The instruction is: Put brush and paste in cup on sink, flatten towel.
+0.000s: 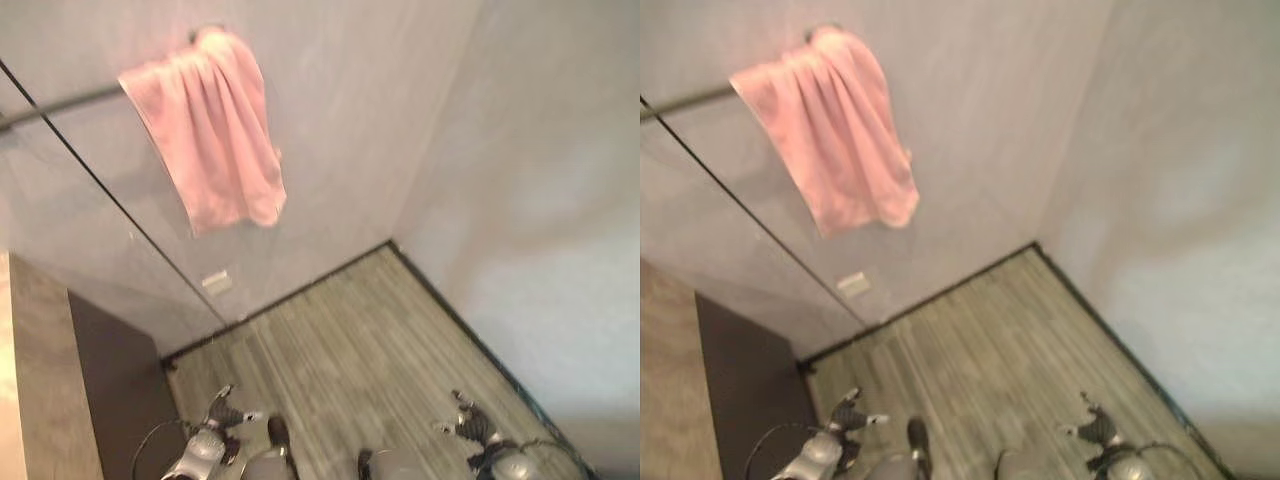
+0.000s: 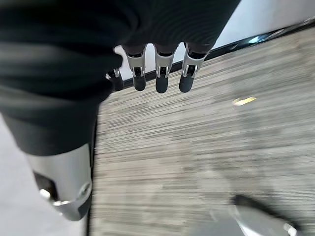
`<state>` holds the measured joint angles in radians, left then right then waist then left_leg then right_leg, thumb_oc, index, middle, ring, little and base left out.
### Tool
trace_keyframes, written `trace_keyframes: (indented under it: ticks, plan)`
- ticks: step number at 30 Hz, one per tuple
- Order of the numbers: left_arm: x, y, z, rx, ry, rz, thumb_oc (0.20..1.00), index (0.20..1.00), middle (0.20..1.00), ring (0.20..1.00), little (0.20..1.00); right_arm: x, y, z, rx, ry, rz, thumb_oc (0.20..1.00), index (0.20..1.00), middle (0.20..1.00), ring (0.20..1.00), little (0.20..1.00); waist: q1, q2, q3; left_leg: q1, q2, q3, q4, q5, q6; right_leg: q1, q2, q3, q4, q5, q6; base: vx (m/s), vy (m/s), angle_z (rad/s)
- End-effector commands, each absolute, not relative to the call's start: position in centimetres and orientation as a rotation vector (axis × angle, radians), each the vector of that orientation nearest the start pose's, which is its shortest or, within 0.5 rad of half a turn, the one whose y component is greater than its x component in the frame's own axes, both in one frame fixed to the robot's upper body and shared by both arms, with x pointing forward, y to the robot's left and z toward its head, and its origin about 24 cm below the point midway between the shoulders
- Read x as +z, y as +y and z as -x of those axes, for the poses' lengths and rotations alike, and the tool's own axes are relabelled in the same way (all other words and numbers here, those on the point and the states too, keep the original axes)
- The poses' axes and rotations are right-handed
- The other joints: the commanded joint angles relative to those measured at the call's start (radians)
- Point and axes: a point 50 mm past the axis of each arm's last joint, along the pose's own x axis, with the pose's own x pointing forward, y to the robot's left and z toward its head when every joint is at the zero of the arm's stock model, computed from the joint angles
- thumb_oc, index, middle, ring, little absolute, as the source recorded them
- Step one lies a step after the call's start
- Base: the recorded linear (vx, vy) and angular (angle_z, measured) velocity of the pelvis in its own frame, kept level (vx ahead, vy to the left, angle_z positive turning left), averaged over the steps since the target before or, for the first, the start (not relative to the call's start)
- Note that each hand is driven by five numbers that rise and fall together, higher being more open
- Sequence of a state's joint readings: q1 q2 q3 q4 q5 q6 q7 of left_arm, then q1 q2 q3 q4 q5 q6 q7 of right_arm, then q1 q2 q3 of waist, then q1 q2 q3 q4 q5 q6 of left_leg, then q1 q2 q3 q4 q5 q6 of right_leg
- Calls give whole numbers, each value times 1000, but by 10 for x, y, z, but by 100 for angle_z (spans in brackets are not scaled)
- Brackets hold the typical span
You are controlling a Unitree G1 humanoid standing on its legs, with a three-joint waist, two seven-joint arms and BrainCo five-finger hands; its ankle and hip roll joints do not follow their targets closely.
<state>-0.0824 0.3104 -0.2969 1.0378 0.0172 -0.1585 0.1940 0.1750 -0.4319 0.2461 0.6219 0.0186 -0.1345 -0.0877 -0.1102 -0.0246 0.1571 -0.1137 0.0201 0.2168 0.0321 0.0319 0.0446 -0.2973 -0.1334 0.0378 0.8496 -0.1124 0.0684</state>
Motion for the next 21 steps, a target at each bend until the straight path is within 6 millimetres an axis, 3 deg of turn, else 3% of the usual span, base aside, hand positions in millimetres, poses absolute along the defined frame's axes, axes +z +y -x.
trace_keyframes:
  ticks: [1, 2, 3, 5, 7, 8, 10, 11, 12, 13, 14, 15, 16, 18, 20, 21]
  plan:
    - [-106, 244, -189, 31, 670, -605, 1000, 1000, 1000, 1000, 1000, -53, -246, -184, 16, 410, 458, 1000, 1000, 1000, 1000, 1000, -17, 11, 35, 41, 24, -36, -32, 30, -27, 47, 21, 3, -190, 194, 47, 479, 115, 70]
    - [-103, 248, -190, 49, 661, -612, 1000, 1000, 1000, 1000, 1000, -38, -249, -193, 13, 332, 458, 1000, 1000, 1000, 1000, 1000, -18, 14, 31, 68, 27, -29, -46, 17, -37, 47, -8, -76, -296, 141, 40, 426, 11, 50]
    - [-102, 248, -192, 56, 649, -604, 1000, 1000, 1000, 1000, 1000, -32, -254, -193, 0, 310, 457, 1000, 1000, 1000, 1000, 1000, -26, 12, 30, 90, 20, -45, -57, 9, -42, 43, 7, -81, -350, 126, 48, 455, -71, 31]
    - [-95, 253, -196, 73, 614, -576, 1000, 1000, 1000, 1000, 1000, -15, -266, -195, -18, 252, 457, 1000, 1000, 1000, 1000, 1000, -52, -5, 24, 136, -4, -91, -56, -29, -57, 33, 58, -19, -591, 143, 76, 518, -161, 54]
    - [-85, 259, -203, 67, 562, -577, 1000, 1000, 1000, 1000, 1000, 9, -278, -198, -37, 163, 470, 1000, 1000, 1000, 1000, 1000, -70, -22, 14, 179, -7, -123, -59, -63, -73, 48, 65, 26, -752, 180, 103, 513, -178, 79]
    - [-81, 259, -206, 47, 533, -584, 1000, 1000, 1000, 1000, 1000, 21, -284, -198, -34, 129, 489, 1000, 1000, 1000, 1000, 1000, -73, -29, 8, 192, -3, -136, -57, -69, -81, 53, 69, 46, -755, 187, 111, 426, -182, 58]
    - [-66, 263, -211, -21, 462, -623, 1000, 1000, 1000, 1000, 1000, 44, -296, -190, -28, 71, 485, 1000, 1000, 1000, 1000, 1000, -70, -42, -15, 195, 12, -158, -38, -74, -97, 102, 68, 57, -755, 171, 91, 309, -183, 79]
    - [-66, 263, -210, -23, 463, -623, 1000, 1000, 1000, 1000, 1000, 44, -296, -189, -28, 73, 484, 1000, 1000, 1000, 1000, 1000, -70, -41, -15, 195, 13, -160, -36, -75, -97, 105, 68, 55, -756, 170, 91, 345, -251, 117]
    - [-49, 266, -216, -66, 380, -640, 1000, 1000, 1000, 1000, 1000, 74, -316, -189, -56, -11, 481, 1000, 1000, 1000, 1000, 1000, -71, -41, -28, 185, 26, -178, 22, -67, -119, 138, 70, 28, -770, 168, 75, 225, -164, 94]
    - [-49, 266, -216, -67, 381, -639, 1000, 1000, 1000, 1000, 1000, 74, -316, -188, -56, -11, 481, 1000, 1000, 1000, 1000, 1000, -75, -39, -28, 184, 27, -182, 26, -69, -120, 141, 69, 24, -772, 168, 74, 303, -239, 62]
    - [-42, 266, -218, -78, 348, -640, 1000, 1000, 1000, 1000, 1000, 87, -324, -189, -69, -50, 475, 1000, 1000, 1000, 1000, 1000, -80, -39, -27, 158, 28, -179, 101, -51, -136, 165, 65, 0, -782, 167, 65, 174, -219, 59]
    - [-20, 266, -230, -80, 243, -612, 1000, 1000, 1000, 1000, 1000, 106, -331, -189, -62, -104, 434, 1000, 1000, 1000, 1000, 1000, -76, -56, -10, 70, 44, -141, 262, -3, -160, 202, 46, -36, -793, 158, 45, 207, -286, 87]
    - [-9, 267, -233, -75, 199, -591, 1000, 1000, 1000, 1000, 1000, 116, -332, -190, -41, -138, 420, 1000, 1000, 1000, 1000, 1000, -74, -63, -2, 31, 52, -121, 321, 9, -166, 215, 41, -50, -796, 156, 37, 179, -266, 94]
    - [17, 268, -243, -95, 97, -577, 1000, 1000, 1000, 1000, 1000, 125, -343, -192, -67, -150, 386, 1000, 1000, 1000, 1000, 1000, -70, -62, 2, 18, 123, -41, 273, 28, -164, 241, 32, -80, -802, 136, 34, 142, -105, 75]
    - [41, 265, -252, -152, 8, -538, 1000, 1000, 1000, 1000, 1000, 138, -349, -193, -38, -159, 387, 1000, 1000, 1000, 1000, 1000, -74, -42, -13, 39, 188, 53, 92, 55, -180, 262, 28, -120, -808, 108, 45, 183, 37, 69]
    - [48, 264, -257, -173, -13, -537, 1000, 1000, 1000, 1000, 1000, 146, -352, -199, -34, -158, 408, 1000, 1000, 1000, 1000, 1000, -67, -32, -18, 56, 194, 46, 12, 85, -186, 266, 28, -125, -806, 99, 54, 214, 103, 68]
